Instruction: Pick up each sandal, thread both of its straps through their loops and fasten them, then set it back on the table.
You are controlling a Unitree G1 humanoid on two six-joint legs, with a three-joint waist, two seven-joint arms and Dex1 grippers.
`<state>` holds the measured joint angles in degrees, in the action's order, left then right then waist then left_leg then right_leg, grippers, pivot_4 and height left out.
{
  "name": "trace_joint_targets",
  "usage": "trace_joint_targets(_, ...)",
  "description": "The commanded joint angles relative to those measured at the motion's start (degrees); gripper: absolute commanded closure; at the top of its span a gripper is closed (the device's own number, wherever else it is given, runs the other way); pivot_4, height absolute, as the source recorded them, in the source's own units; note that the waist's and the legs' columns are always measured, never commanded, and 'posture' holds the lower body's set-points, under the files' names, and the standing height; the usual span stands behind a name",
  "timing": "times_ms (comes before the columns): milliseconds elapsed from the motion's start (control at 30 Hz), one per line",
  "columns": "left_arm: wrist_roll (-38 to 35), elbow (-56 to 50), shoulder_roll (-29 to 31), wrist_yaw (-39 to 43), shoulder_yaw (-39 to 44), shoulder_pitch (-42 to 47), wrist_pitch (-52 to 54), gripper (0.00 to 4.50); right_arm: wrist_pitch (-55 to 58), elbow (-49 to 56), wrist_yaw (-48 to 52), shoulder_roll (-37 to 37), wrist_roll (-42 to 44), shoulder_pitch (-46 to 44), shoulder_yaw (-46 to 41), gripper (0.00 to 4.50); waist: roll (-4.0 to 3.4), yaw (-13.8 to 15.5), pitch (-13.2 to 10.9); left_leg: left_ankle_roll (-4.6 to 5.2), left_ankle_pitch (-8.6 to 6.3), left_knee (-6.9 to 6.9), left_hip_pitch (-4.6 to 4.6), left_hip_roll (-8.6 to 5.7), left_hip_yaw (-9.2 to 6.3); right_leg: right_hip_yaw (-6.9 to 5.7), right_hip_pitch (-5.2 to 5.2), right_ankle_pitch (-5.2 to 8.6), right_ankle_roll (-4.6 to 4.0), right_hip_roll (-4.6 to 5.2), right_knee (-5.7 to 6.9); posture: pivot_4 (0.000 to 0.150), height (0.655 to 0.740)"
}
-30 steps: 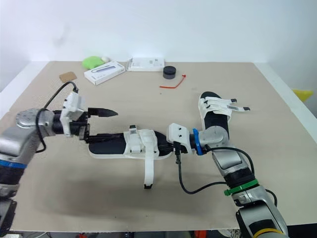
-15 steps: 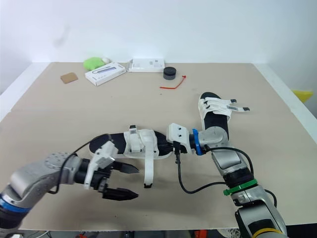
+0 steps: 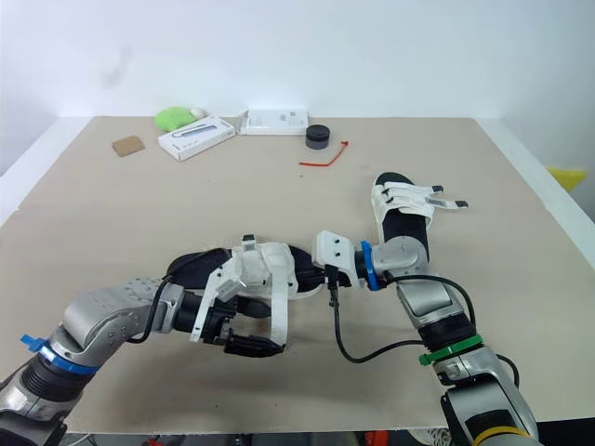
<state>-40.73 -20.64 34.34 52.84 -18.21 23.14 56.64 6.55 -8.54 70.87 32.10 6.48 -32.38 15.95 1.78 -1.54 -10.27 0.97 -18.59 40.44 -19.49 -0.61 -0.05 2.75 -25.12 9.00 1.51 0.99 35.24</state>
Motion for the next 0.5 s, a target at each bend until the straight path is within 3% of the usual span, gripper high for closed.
trace_joint_targets(33,-0.31,0.17,-1.25,1.53,0.55,1.59,-1.39,0.09,0.33,-0.38,-0.15,0.69,-1.03,0.36,0.53,4.5,0.0,0.01,0.0,0.0,0.0,0.0,0.0,0.0,0.0,0.0,0.0,0.0,0.0,0.0,0.0,0.15,0.74)
trace_joint_targets(167,-0.67,1.59,-2.52,2.91,0.45,2.66,-1.14,0.09,0.42,-0.28,-0.39,0.55,-1.04,0.34,0.53,4.5,0.0,0.01,0.0,0.0,0.0,0.0,0.0,-0.01,0.02,0.02,0.0,-0.01,0.02,0.0,0.0,0.15,0.74)
trace_joint_targets(267,-0.66,3.32,-4.03,1.64,0.83,3.62,0.46,1.26,0.44,-0.25,-0.51,0.48,-1.02,0.34,0.49,4.5,0.0,0.02,0.0,0.0,0.0,0.0,0.0,-0.01,0.01,0.02,0.0,-0.01,0.02,0.0,0.0,0.15,0.74)
trace_joint_targets(400,-1.49,5.79,-5.88,-0.4,1.47,4.61,4.44,3.45,0.46,-0.14,-0.63,0.54,-0.98,0.47,0.41,4.5,0.0,0.01,0.0,0.0,0.0,0.0,0.0,-0.02,0.03,0.06,0.01,-0.03,0.05,0.01,-0.01,0.15,0.74)
trace_joint_targets(467,-0.08,6.12,-5.02,-0.03,-0.15,4.48,4.76,4.27,0.46,-0.07,-0.64,0.65,-0.93,0.56,0.34,4.5,0.0,0.0,0.0,0.0,0.0,0.0,0.01,-0.02,0.02,0.06,0.01,-0.03,0.06,0.0,-0.01,0.15,0.74)
trace_joint_targets(500,0.56,6.17,-4.56,0.17,-0.79,4.38,4.66,4.47,0.52,-0.03,-0.67,0.67,-0.92,0.56,0.34,4.5,0.0,0.0,0.0,0.0,0.0,0.0,0.02,-0.02,0.03,0.07,0.01,-0.03,0.06,-0.01,-0.01,0.15,0.74)
